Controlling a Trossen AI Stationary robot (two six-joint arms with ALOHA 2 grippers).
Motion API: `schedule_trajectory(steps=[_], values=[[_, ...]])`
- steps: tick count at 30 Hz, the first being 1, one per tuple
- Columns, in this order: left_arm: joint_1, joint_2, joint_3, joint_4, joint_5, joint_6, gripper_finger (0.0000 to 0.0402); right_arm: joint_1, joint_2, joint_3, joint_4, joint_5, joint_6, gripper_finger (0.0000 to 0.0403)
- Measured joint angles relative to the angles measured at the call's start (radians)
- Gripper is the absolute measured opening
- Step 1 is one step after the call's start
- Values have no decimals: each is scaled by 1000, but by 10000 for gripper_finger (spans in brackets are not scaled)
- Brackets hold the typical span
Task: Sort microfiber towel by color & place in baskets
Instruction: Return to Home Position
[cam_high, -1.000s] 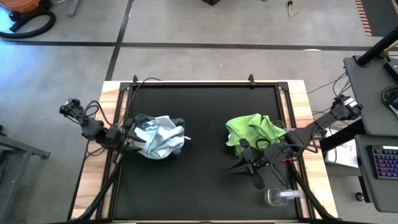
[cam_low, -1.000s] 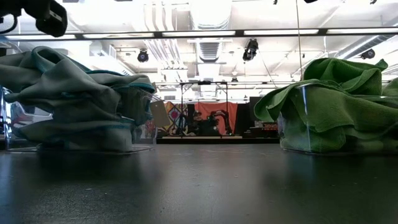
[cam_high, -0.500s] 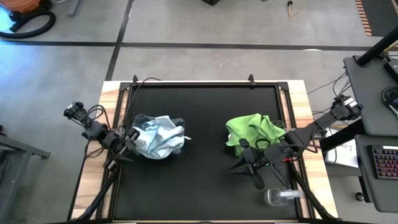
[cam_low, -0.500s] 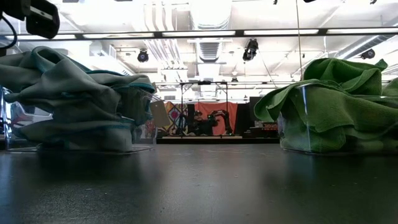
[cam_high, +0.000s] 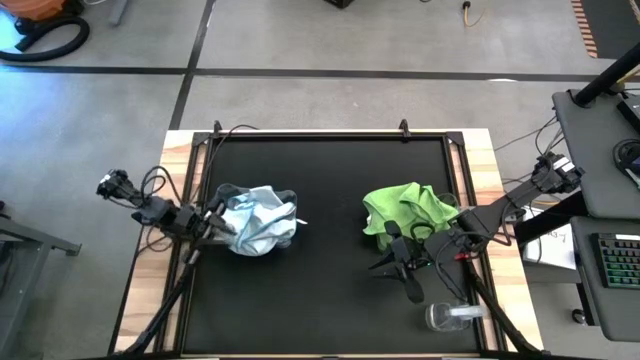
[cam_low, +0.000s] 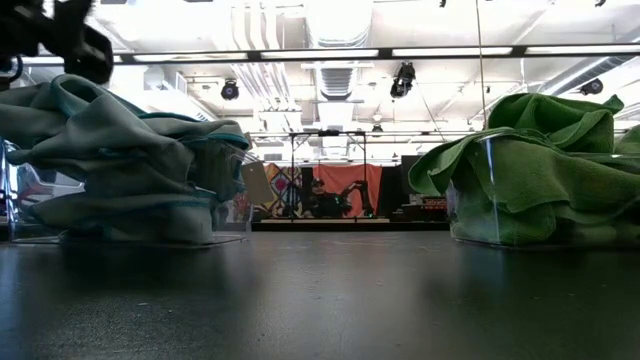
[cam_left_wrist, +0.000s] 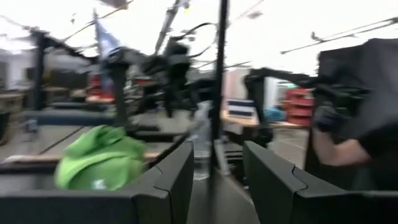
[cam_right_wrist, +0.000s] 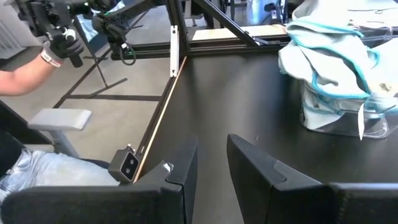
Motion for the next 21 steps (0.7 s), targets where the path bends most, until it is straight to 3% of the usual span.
schedule_trajectory(steps=[11, 17, 21], values=[[279, 0, -1, -25, -12, -46, 123, 0, 0, 0, 20, 0, -70, 82], [537, 0, -1, -115, -66, -48, 123, 0, 3, 0, 20, -1, -69, 82], [737, 0, -1, -120, -39, -57, 123, 0, 20, 0, 20, -2, -49, 82]])
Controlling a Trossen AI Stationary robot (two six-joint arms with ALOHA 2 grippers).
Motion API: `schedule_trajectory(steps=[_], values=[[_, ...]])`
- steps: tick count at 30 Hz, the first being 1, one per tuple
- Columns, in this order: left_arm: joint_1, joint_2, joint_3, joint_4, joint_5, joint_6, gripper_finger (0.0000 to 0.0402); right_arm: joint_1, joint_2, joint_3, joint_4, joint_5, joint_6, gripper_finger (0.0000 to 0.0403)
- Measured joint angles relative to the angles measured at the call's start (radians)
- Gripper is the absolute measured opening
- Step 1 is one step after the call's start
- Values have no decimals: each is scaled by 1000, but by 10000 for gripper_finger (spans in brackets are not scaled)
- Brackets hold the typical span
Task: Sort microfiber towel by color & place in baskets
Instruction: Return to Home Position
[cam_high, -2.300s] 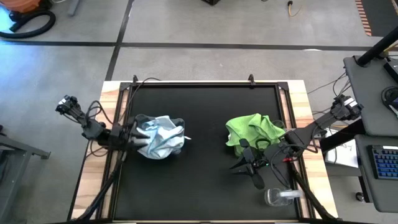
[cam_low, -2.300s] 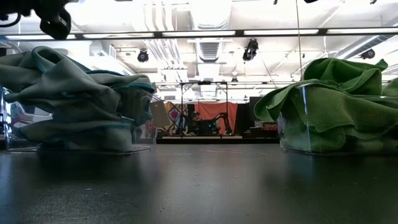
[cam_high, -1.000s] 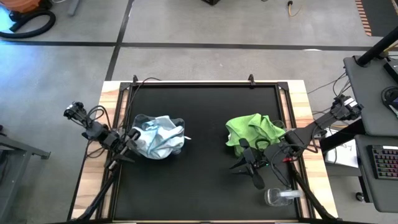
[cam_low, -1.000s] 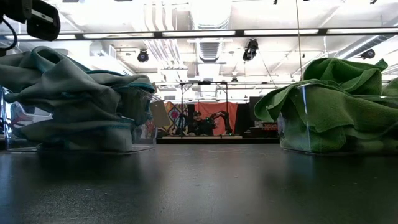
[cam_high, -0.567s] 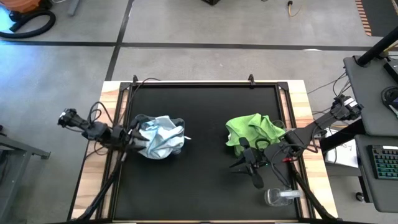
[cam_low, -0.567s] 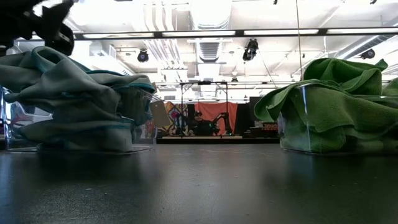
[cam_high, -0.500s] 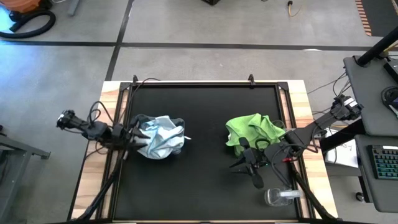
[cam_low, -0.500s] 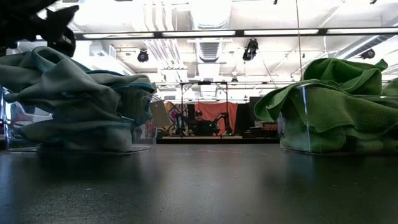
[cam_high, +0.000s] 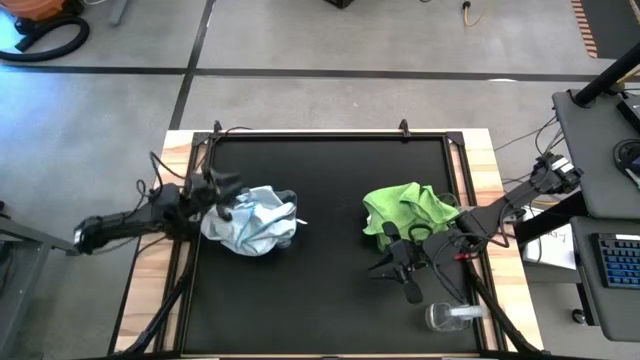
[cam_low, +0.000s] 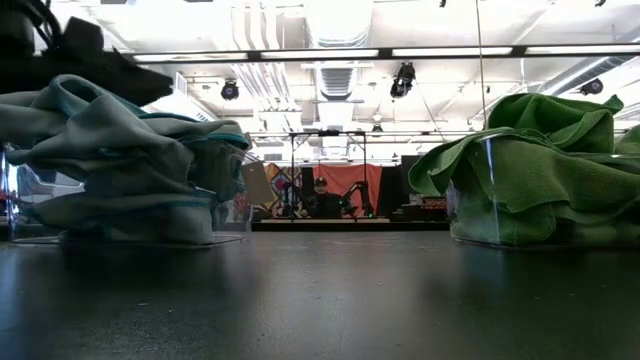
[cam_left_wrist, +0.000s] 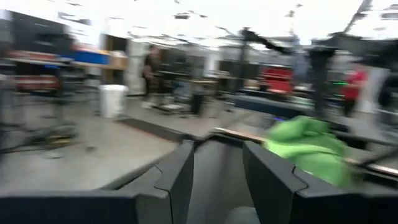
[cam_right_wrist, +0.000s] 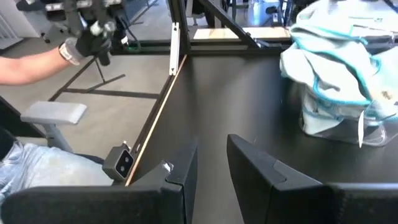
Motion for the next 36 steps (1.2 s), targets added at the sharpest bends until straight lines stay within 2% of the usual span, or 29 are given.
schedule_trajectory(steps=[11, 17, 21, 25, 31, 36], values=[[540, 9, 2, 0, 51, 11, 123, 0, 88, 0, 2, -1, 79, 82], [734, 11, 2, 0, 188, 13, 123, 0, 132, 0, 3, 0, 130, 82], [787, 11, 2, 0, 202, 14, 123, 0, 144, 0, 28, 42, 144, 82], [790, 11, 2, 1, 202, 14, 123, -4, 148, 0, 37, 77, 90, 82], [790, 11, 2, -6, 203, 14, 123, -20, 155, 0, 89, -3, -148, 82], [790, 11, 2, -72, 203, 28, 123, -50, 65, -68, 66, -10, -145, 82]])
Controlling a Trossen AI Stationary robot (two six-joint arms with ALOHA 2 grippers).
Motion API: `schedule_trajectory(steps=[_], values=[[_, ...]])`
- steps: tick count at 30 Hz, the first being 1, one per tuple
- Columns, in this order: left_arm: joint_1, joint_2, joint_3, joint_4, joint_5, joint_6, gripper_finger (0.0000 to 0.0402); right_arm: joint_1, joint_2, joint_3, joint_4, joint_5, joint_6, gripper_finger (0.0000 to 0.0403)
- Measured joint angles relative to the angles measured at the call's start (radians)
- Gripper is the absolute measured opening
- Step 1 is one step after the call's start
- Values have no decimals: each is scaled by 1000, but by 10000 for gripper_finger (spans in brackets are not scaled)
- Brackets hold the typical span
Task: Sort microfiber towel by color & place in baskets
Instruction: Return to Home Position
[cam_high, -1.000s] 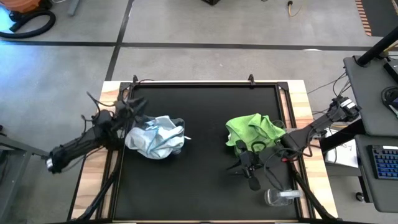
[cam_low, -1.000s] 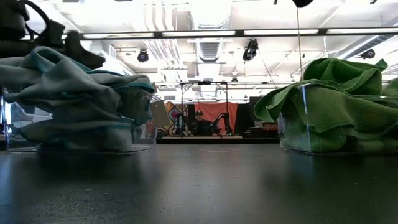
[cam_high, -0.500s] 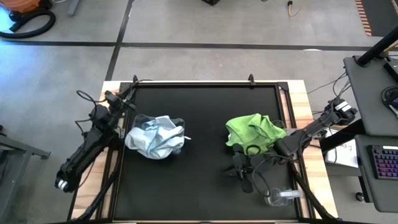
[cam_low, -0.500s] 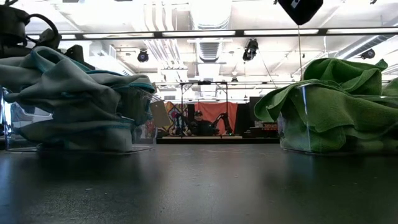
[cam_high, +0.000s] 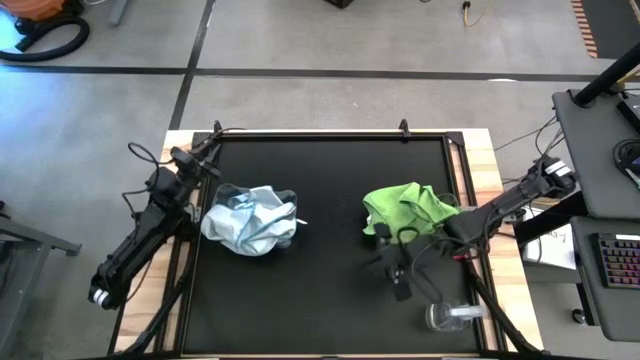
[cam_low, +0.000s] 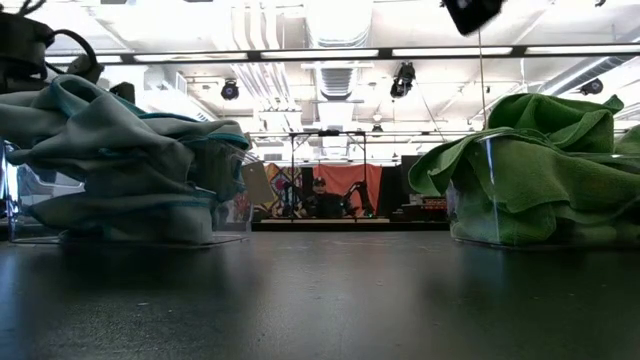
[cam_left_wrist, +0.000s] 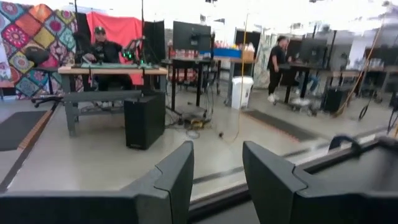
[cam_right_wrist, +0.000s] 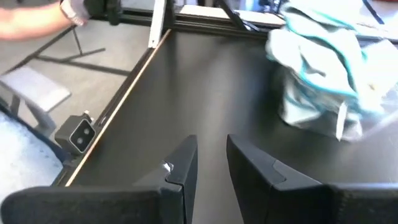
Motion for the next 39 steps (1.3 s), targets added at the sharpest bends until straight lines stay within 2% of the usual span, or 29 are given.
schedule_trajectory(steps=[4, 12, 20, 26, 39], values=[[0, 0, 0, -61, 0, 21, 123, -25, -122, -104, 27, 0, 37, 82], [0, 0, 0, -60, 0, -7, 123, -31, -366, -380, 304, 0, 11, 82], [0, -2, 0, -44, 0, -15, 123, -31, -483, -595, 482, 0, 58, 82], [0, -2, 0, -44, 0, -23, 123, -31, -526, -687, 531, 6, 64, 82], [0, -2, 0, -45, 0, -22, 123, -31, -623, -767, 531, 16, 59, 82]])
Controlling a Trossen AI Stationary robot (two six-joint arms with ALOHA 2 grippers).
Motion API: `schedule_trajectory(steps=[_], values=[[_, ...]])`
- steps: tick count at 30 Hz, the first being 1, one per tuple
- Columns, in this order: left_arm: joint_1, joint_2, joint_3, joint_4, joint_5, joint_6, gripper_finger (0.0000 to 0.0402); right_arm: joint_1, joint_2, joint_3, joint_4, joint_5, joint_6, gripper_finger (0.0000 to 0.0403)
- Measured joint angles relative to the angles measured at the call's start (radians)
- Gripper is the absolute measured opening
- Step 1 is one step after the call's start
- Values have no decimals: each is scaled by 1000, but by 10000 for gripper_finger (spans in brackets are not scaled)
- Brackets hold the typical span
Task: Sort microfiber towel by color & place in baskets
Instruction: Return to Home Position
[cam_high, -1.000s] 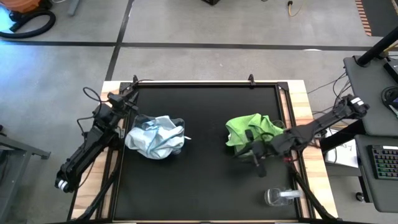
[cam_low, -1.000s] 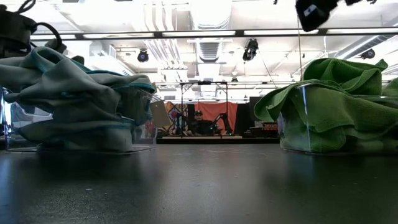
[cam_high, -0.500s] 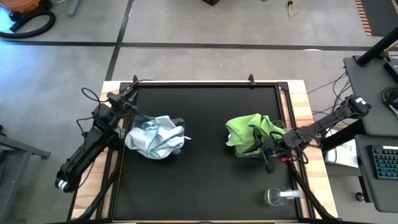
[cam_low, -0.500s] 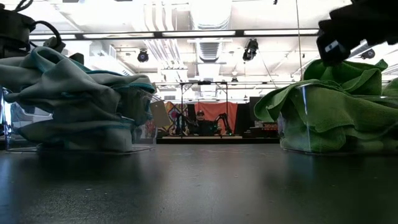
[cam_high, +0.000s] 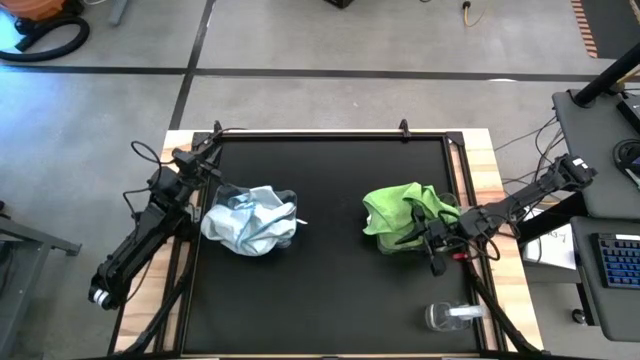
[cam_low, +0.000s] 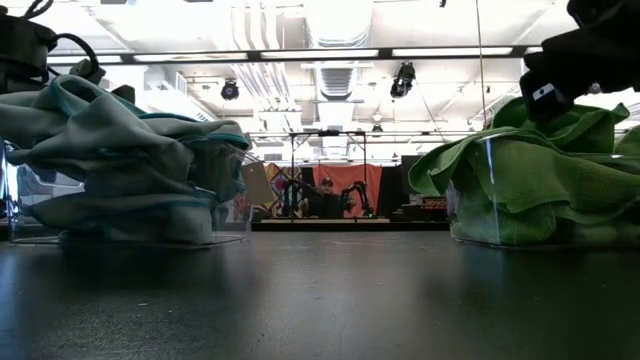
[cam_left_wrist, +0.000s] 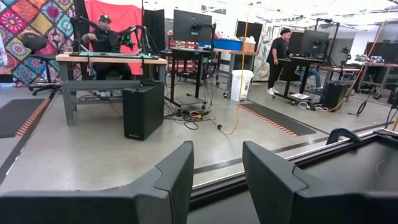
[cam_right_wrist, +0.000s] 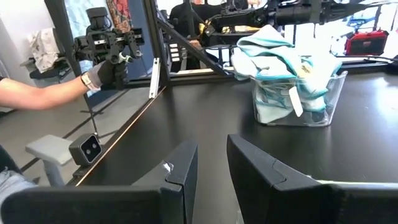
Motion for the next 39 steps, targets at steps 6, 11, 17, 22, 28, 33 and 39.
schedule_trajectory(steps=[6, 11, 17, 22, 28, 33, 39], values=[[0, 0, 0, 0, 0, 0, 123, 0, -57, -40, 0, 59, -2, 82], [0, 0, 0, -3, 0, 0, 123, 0, -114, -54, -7, 72, -24, 82], [0, 0, 0, -7, 0, 0, 123, 0, -169, -54, -42, 72, -60, 82], [0, 0, 0, -26, 0, 0, 123, -8, -232, -54, -107, 109, -70, 82], [0, 0, -1, -33, 0, 0, 123, -36, -330, -54, -191, 151, -75, 82], [0, 0, -1, -33, 0, 0, 123, -66, -422, -35, -275, 151, -88, 82], [0, 0, -1, -34, 0, 0, 123, -98, -520, 18, -460, 152, -49, 82]])
